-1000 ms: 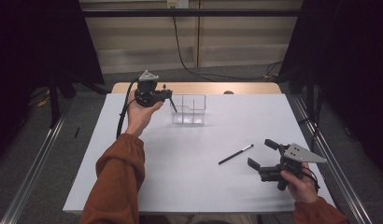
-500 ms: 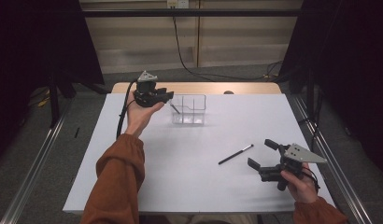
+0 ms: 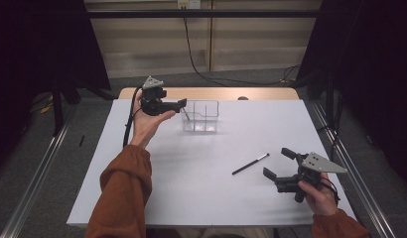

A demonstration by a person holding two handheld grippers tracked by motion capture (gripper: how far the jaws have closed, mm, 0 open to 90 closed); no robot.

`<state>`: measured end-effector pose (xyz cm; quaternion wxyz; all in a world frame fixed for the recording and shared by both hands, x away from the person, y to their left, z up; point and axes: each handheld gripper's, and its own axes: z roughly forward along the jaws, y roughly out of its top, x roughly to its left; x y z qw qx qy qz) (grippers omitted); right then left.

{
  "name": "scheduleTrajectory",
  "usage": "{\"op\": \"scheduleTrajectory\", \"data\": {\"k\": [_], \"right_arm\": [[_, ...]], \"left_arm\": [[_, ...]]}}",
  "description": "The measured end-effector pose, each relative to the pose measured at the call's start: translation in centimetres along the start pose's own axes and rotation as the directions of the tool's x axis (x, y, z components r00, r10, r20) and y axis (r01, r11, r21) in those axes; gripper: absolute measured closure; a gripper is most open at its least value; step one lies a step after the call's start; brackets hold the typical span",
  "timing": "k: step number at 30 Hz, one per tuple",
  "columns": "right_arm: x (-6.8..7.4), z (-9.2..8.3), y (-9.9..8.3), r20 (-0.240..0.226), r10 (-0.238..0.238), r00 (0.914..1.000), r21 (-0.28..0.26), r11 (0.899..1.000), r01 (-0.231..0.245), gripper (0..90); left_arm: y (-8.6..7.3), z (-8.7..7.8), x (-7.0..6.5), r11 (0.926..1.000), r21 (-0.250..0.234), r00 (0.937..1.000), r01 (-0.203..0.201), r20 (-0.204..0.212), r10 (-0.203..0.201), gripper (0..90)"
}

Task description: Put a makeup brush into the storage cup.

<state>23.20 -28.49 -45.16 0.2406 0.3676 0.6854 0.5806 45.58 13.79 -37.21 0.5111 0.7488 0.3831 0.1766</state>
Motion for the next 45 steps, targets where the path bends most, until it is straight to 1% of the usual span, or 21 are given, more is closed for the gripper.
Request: {"op": "scheduleTrajectory", "data": {"k": [2,3,6,8,10,11,14,16,18,21,25,26,27,28,29,32,34,36,40,43,45], "right_arm": [[0.0,0.0,0.0,0.001,0.0,1.0,0.001,1.0,0.0,0.0],[0.0,0.0,0.0,0.002,-0.002,1.0,-0.001,1.0,0.002,0.0],[-0.1,0.0,0.0,0.003,0.0,1.0,0.0,1.0,0.0,0.0],[-0.1,0.0,0.0,0.005,0.001,1.0,-0.001,1.0,-0.001,0.0],[-0.1,0.1,0.0,0.005,-0.001,1.0,0.0,1.0,0.001,0.0],[-0.1,0.1,0.0,0.005,0.0,1.0,0.0,1.0,0.0,0.0],[-0.1,0.1,0.0,0.008,0.002,1.0,0.001,1.0,-0.002,0.0],[-0.1,0.1,0.0,0.008,0.002,1.0,0.003,1.0,-0.002,0.0],[-0.1,0.1,0.0,0.007,-0.001,1.0,0.003,1.0,0.001,0.0],[-0.1,0.1,0.0,0.008,0.001,1.0,0.003,1.0,-0.002,0.0],[-0.1,0.2,0.0,0.008,0.0,1.0,0.004,1.0,0.0,0.0],[-0.1,0.2,0.0,0.008,-0.001,1.0,0.005,1.0,0.001,0.0],[-0.1,0.2,0.0,0.007,-0.002,1.0,0.004,1.0,0.002,0.0],[-0.1,0.2,0.0,0.007,0.0,1.0,0.004,1.0,0.0,0.0],[-0.1,0.2,0.0,0.008,-0.002,1.0,0.004,1.0,0.002,0.0],[-0.1,0.2,0.0,0.007,-0.002,1.0,0.004,1.0,0.002,0.0],[-0.1,0.2,0.0,0.008,-0.003,1.0,0.005,1.0,0.003,0.0],[-0.1,0.2,0.0,0.01,-0.004,0.9999,0.005,1.0,0.004,0.0],[-0.1,0.2,0.0,0.01,-0.003,0.9999,0.006,1.0,0.003,0.0],[-0.1,0.2,0.0,0.012,-0.006,0.9999,0.007,1.0,0.005,0.0],[-0.1,0.2,0.0,0.012,-0.004,0.9999,0.006,1.0,0.004,0.0]], "left_arm": [[-0.1,-0.3,0.2,1.0,-0.004,0.9998,-0.009,0.016,0.009,4.8],[-0.2,-0.6,0.3,0.9999,-0.01,0.9998,-0.014,0.012,0.014,4.6],[-0.5,-1.2,0.5,0.9997,-0.025,0.9999,-0.002,0.012,0.002,3.8],[-0.7,-1.6,0.6,0.9995,-0.028,0.9999,-0.013,0.011,0.013,3.7],[-0.8,-2.0,0.5,0.9994,-0.033,0.9999,-0.009,0.005,0.009,3.2],[-0.9,-2.3,0.4,0.999,-0.045,1.0,-0.005,0.005,0.005,3.1],[-1.0,-3.0,0.1,0.9975,-0.065,0.9995,-0.027,0.016,0.028,2.8],[-1.2,-3.4,-0.1,0.9967,-0.075,0.9992,-0.033,0.021,0.034,2.9],[-1.3,-3.6,-0.2,0.9959,-0.072,0.9985,-0.055,0.0,0.055,2.8],[-1.7,-3.9,-0.2,0.9943,-0.083,0.9977,-0.068,-0.009,0.067,2.7],[-2.2,-4.5,-0.2,0.9932,-0.099,0.998,-0.063,-0.017,0.061,2.1],[-2.4,-4.7,-0.3,0.9934,-0.093,0.9976,-0.066,-0.025,0.064,2.2],[-2.5,-4.8,-0.2,0.993,-0.098,0.9975,-0.067,-0.027,0.064,2.2],[-2.7,-5.1,-0.2,0.9925,-0.108,0.9981,-0.058,-0.027,0.055,2.2],[-2.8,-5.2,-0.2,0.9927,-0.107,0.9982,-0.056,-0.03,0.053,2.3],[-3.2,-5.8,-0.1,0.9917,-0.115,0.9976,-0.057,-0.046,0.052,2.1],[-3.5,-6.2,0.0,0.9912,-0.124,0.9983,-0.047,-0.04,0.042,2.1],[-3.8,-6.7,0.0,0.99,-0.13,0.9975,-0.056,-0.051,0.05,2.1],[-4.7,-7.6,-0.1,0.9871,-0.154,0.9981,-0.043,-0.05,0.036,2.2],[-5.1,-8.2,-0.3,0.9861,-0.158,0.9979,-0.051,-0.047,0.044,2.4],[-5.4,-8.7,-0.5,0.9847,-0.163,0.9971,-0.062,-0.054,0.054,2.3]]}}
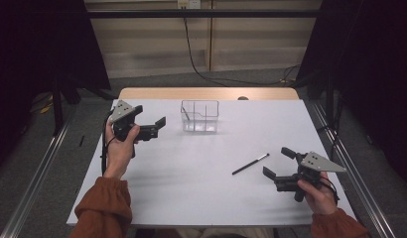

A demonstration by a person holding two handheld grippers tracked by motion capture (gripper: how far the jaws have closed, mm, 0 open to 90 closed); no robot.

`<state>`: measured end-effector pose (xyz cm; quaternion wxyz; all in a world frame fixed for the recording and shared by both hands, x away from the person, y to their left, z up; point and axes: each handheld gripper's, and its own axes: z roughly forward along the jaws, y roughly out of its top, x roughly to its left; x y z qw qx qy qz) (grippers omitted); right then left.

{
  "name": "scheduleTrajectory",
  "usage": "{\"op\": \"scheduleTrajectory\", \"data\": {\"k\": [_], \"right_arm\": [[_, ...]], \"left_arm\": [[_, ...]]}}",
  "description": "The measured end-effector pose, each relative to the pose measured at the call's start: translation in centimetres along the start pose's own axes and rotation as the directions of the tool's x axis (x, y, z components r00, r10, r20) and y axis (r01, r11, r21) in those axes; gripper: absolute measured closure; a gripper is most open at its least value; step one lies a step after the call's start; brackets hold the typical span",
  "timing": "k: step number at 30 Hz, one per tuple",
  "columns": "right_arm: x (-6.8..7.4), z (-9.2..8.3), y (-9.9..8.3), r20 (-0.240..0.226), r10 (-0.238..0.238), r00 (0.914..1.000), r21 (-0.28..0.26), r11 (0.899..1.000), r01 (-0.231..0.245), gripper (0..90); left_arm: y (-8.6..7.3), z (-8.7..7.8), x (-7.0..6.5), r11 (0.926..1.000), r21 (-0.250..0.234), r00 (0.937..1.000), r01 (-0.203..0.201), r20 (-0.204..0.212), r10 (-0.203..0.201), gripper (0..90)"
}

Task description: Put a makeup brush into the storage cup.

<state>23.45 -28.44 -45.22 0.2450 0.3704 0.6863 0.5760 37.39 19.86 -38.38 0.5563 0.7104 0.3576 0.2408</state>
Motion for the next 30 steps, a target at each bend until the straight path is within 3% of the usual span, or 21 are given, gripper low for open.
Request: {"op": "scheduleTrajectory", "data": {"k": [9,18,20,24,26,30], "right_arm": [[0.0,0.0,0.0,-0.001,0.001,1.0,-0.001,1.0,-0.001,0.0],[0.0,0.0,0.0,0.002,-0.001,1.0,0.0,1.0,0.001,0.0],[0.0,0.0,0.0,0.004,-0.002,1.0,0.001,1.0,0.002,0.0],[0.0,0.1,0.0,0.006,-0.002,1.0,0.001,1.0,0.002,0.0],[0.0,0.1,0.0,0.005,-0.001,1.0,0.0,1.0,0.001,0.0],[0.0,0.0,0.0,0.005,0.0,1.0,0.001,1.0,0.0,0.0]], "left_arm": [[-0.9,-1.9,-0.6,0.9997,-0.024,1.0,0.003,0.001,-0.003,2.7],[-2.1,-3.5,-1.4,0.9998,-0.003,0.9996,-0.021,0.019,0.021,2.9],[-2.4,-3.8,-1.6,0.9994,0.0,0.9994,-0.034,0.007,0.034,3.1],[-2.9,-4.5,-2.0,0.9996,-0.001,0.9996,-0.027,-0.01,0.027,2.9],[-3.1,-4.9,-2.0,0.9995,-0.014,0.9995,-0.027,0.018,0.027,2.5],[-3.9,-5.7,-2.1,0.9995,0.004,0.9995,-0.031,0.005,0.031,2.9]]}}
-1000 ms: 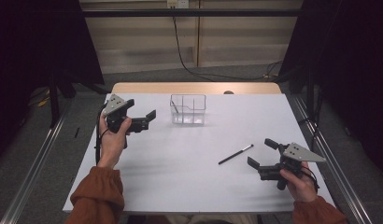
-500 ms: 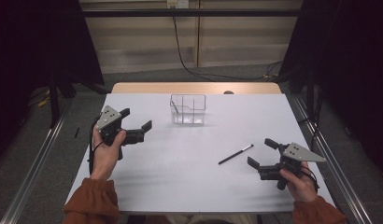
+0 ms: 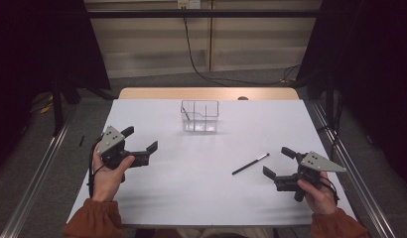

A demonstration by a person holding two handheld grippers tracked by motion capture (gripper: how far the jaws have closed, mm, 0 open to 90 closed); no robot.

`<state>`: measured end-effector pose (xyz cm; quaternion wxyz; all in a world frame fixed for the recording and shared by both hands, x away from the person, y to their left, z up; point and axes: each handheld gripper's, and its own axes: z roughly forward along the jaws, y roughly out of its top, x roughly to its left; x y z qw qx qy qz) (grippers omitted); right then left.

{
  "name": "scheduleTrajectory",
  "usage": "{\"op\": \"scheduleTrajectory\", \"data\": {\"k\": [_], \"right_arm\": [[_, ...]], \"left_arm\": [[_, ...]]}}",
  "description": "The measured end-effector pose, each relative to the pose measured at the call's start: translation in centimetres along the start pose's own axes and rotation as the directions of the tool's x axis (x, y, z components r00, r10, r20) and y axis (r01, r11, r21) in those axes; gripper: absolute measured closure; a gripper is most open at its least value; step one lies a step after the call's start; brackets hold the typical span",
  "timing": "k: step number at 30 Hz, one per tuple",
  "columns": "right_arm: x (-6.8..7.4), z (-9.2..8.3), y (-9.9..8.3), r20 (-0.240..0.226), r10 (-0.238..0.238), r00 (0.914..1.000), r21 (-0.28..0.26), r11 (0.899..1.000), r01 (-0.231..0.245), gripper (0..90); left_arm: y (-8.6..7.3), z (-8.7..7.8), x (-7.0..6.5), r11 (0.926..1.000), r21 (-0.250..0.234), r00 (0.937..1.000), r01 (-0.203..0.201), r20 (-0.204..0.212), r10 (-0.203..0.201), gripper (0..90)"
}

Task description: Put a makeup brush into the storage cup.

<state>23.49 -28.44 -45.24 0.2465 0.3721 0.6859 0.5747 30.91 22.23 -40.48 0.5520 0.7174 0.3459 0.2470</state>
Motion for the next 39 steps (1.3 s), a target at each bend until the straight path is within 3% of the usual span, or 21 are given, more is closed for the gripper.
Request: {"op": "scheduleTrajectory", "data": {"k": [7,20,28,39], "right_arm": [[0.0,0.1,0.0,0.002,0.002,1.0,0.004,1.0,-0.002,0.0],[0.0,-0.1,-0.1,0.013,0.009,0.9999,0.009,1.0,-0.01,0.0],[0.0,-0.5,-0.1,0.016,0.012,0.9998,0.005,1.0,-0.012,0.0],[0.0,-0.5,0.0,0.012,0.009,0.9999,0.004,1.0,-0.009,0.0]], "left_arm": [[-1.0,-1.4,0.1,0.9987,0.0,0.9982,0.05,-0.032,-0.05,3.4],[-2.6,-3.7,-1.2,0.9997,-0.005,0.9997,0.022,-0.006,-0.022,2.7],[-3.4,-5.0,-1.6,0.9996,-0.023,0.9997,0.015,-0.018,-0.015,2.7],[-4.1,-5.4,-1.7,0.9997,-0.017,0.9997,0.018,-0.013,-0.018,2.6]]}}
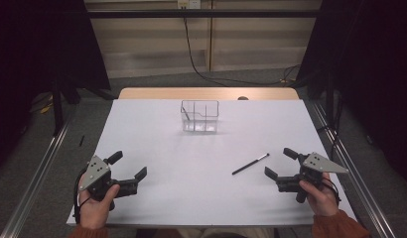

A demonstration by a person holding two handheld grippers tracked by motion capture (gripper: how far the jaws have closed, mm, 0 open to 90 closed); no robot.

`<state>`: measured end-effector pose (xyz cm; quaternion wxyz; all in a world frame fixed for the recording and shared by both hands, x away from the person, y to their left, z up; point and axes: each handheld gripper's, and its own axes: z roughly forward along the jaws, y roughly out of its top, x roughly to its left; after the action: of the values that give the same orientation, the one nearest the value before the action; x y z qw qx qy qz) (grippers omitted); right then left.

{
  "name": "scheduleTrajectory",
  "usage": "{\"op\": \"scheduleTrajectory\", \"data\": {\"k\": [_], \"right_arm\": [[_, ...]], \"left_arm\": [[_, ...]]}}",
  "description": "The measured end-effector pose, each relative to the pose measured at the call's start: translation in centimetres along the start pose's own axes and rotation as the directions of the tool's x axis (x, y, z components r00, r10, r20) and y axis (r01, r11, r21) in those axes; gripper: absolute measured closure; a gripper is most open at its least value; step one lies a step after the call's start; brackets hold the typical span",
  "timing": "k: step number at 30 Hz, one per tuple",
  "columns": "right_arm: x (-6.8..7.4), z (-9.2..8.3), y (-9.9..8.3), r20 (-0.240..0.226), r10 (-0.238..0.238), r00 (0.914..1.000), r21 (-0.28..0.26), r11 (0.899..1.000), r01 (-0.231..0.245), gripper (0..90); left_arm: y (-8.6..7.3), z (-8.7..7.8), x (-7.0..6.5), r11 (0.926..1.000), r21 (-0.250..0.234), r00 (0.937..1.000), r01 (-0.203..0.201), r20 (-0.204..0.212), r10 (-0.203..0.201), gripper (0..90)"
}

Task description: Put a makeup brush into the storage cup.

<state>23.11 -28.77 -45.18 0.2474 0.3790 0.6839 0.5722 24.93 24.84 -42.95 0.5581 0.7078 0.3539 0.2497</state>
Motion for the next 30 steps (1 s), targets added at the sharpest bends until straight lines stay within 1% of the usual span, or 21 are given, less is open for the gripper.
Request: {"op": "scheduleTrajectory", "data": {"k": [4,6,7,9,11,13,15,18,19,20,22,24,27,30], "right_arm": [[0.0,0.0,0.0,-0.005,-0.003,1.0,0.005,1.0,0.003,0.0],[0.0,0.0,0.1,-0.006,0.001,1.0,-0.002,1.0,-0.001,0.0],[0.0,0.1,0.1,-0.003,-0.001,1.0,-0.005,1.0,0.001,0.0],[0.0,0.2,0.2,0.003,0.002,1.0,-0.003,1.0,-0.002,0.2],[0.1,0.3,0.3,-0.003,-0.002,1.0,0.004,1.0,0.002,1.4],[0.1,0.4,0.3,-0.014,-0.007,0.9999,0.009,1.0,0.007,0.2],[-0.1,0.6,0.5,-0.026,0.002,0.9997,0.02,1.0,-0.002,0.2],[-0.3,0.8,0.8,-0.028,0.008,0.9996,0.019,1.0,-0.007,0.2],[-0.4,0.9,0.9,-0.037,0.004,0.9993,0.021,1.0,-0.003,0.5],[-0.5,1.0,1.0,-0.035,0.005,0.9994,0.024,1.0,-0.005,0.5],[-0.6,1.3,1.2,-0.047,0.004,0.9989,0.03,1.0,-0.003,1.2],[-0.6,1.6,1.4,-0.055,-0.003,0.9985,0.047,0.999,0.006,0.9],[-0.6,2.2,1.6,-0.065,-0.015,0.9977,0.064,0.998,0.019,1.4],[-0.6,2.9,2.0,-0.072,-0.028,0.997,0.073,0.997,0.033,0.8]], "left_arm": [[0.0,0.0,-0.1,1.0,0.002,1.0,-0.003,0.004,0.003,2.7],[0.0,0.0,-0.1,1.0,-0.002,1.0,0.008,0.004,-0.008,2.7],[0.0,-0.1,0.0,1.0,0.0,1.0,0.002,0.007,-0.002,2.7],[-0.1,-0.3,-0.1,1.0,0.0,1.0,0.006,0.004,-0.006,2.7],[-0.2,-0.4,-0.2,1.0,0.001,1.0,0.006,0.005,-0.006,2.7],[-0.3,-0.5,-0.2,1.0,0.006,1.0,0.007,0.006,-0.008,2.7],[-0.3,-0.5,-0.3,0.9999,0.014,1.0,0.007,0.004,-0.007,2.7],[-0.3,-0.7,-0.4,0.9999,0.013,1.0,0.005,0.004,-0.005,2.7],[-0.3,-0.8,-0.4,0.9999,0.013,1.0,0.002,0.003,-0.002,2.7],[-0.4,-0.8,-0.4,0.9999,0.012,0.9999,0.01,0.004,-0.01,2.7],[-0.5,-0.7,-0.4,0.9998,0.02,1.0,0.004,0.003,-0.004,2.7],[-0.5,-0.6,-0.6,0.9998,0.02,1.0,0.007,0.003,-0.007,2.7],[-0.4,-0.5,-0.9,0.9999,0.012,0.9998,-0.005,0.019,0.005,3.1],[-0.5,-0.5,-0.8,0.9999,0.01,0.9998,0.005,0.019,-0.006,3.1]]}}
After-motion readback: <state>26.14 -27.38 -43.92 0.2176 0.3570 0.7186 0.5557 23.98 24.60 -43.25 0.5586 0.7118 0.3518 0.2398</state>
